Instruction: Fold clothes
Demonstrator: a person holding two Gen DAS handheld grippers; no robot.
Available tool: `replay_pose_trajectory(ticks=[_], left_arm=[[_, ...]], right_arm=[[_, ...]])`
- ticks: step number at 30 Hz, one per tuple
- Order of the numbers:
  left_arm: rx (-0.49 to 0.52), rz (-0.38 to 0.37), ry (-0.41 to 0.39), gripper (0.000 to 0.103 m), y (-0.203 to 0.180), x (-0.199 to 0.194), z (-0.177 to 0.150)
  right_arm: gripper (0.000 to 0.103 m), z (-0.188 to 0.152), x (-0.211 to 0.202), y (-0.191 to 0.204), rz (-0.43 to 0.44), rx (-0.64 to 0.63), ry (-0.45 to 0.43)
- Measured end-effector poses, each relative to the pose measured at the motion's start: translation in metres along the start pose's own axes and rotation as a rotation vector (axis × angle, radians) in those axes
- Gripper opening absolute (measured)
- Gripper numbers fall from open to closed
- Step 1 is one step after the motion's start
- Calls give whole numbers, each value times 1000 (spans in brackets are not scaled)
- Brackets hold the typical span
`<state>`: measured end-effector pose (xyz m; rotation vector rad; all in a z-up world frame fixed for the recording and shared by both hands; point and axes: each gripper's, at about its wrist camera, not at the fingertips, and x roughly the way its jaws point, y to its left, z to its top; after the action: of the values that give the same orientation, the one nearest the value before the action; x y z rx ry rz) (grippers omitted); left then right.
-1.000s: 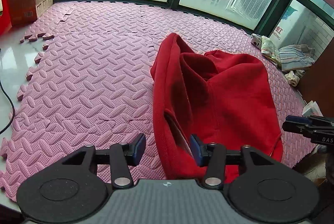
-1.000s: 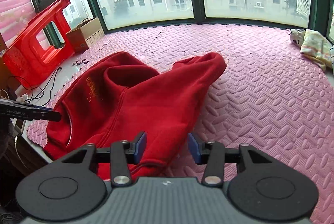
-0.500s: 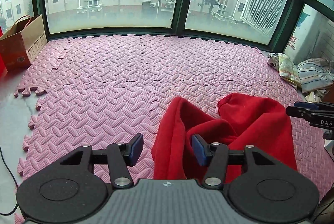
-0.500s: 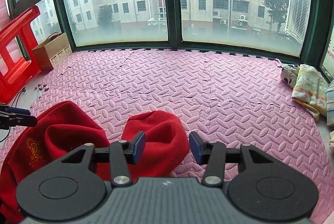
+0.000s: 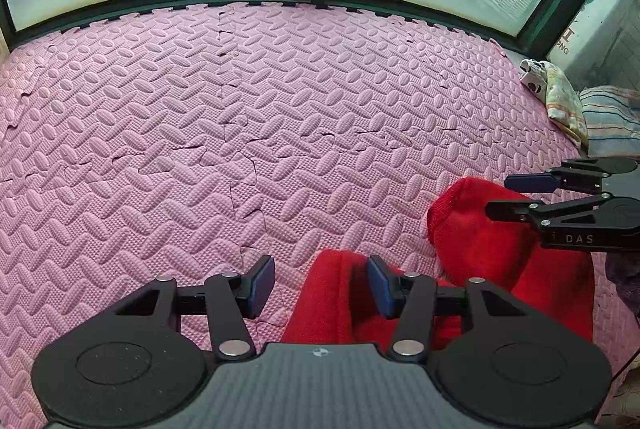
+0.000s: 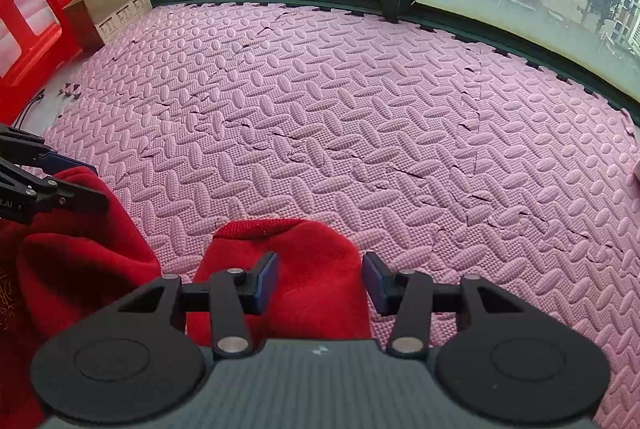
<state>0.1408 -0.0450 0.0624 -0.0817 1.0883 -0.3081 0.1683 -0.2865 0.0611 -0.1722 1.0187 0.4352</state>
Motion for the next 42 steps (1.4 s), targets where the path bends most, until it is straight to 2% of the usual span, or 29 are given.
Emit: replay_pose_trajectory(ticks=[2, 3, 4, 7, 9, 13, 14, 16, 17, 18, 21, 24, 29, 31, 34, 35, 37, 39, 42], left_arm=[[13, -19, 10, 37, 0, 3, -2], [17, -26, 10, 28, 0, 3, -4], [20, -34, 8, 23, 0, 2, -5], [27, -43, -6, 18, 0, -2, -8], [12, -48, -30, 18, 2, -10, -11], [-15, -53, -103, 16, 7, -37, -21], [-26, -55, -126, 16, 8, -46, -24], [-45, -66, -184, 16, 13, -65, -31], [-60, -75, -203, 16, 16, -72, -35], [-75, -83, -220, 16, 19, -79, -39], [-102, -79, -226, 16, 26, -82, -49], [-140, -78, -220, 16, 33, -80, -56], [-179, -90, -230, 20, 43, -79, -60], [-191, -90, -226, 20, 46, -77, -61], [-199, -89, -220, 21, 48, -74, -64], [-201, -89, -217, 23, 49, -72, -64], [-208, -85, -205, 35, 50, -68, -65], [-217, -79, -191, 42, 52, -63, -66], [-228, -89, -178, 43, 55, -58, -70]], right_arm=[[46, 3, 13, 0, 10, -15, 30], [43, 4, 16, -1, 17, -14, 41], [39, 4, 19, -2, 25, -14, 49], [16, 8, 11, -2, 9, -26, 19], [9, 12, -1, -2, -17, -31, -35], [8, 18, -34, -8, -105, -5, -184], [8, 18, -48, -13, -159, 14, -257], [10, 18, -59, -19, -228, 30, -297], [22, 17, -60, -20, -249, 29, -287], [29, 15, -61, -17, -256, 21, -285], [33, 11, -64, -3, -243, -11, -287], [44, 8, -63, 18, -138, -49, -271], [46, -6, -35, 82, 79, -216, -136], [46, -15, -23, 105, 100, -306, -100], [46, -24, -9, 131, 81, -406, -58], [46, -25, -5, 136, 71, -424, -50], [43, -23, 1, 139, 59, -439, -44], [31, -19, 10, 140, 45, -439, -29], [19, -11, 13, 141, 20, -458, -53]])
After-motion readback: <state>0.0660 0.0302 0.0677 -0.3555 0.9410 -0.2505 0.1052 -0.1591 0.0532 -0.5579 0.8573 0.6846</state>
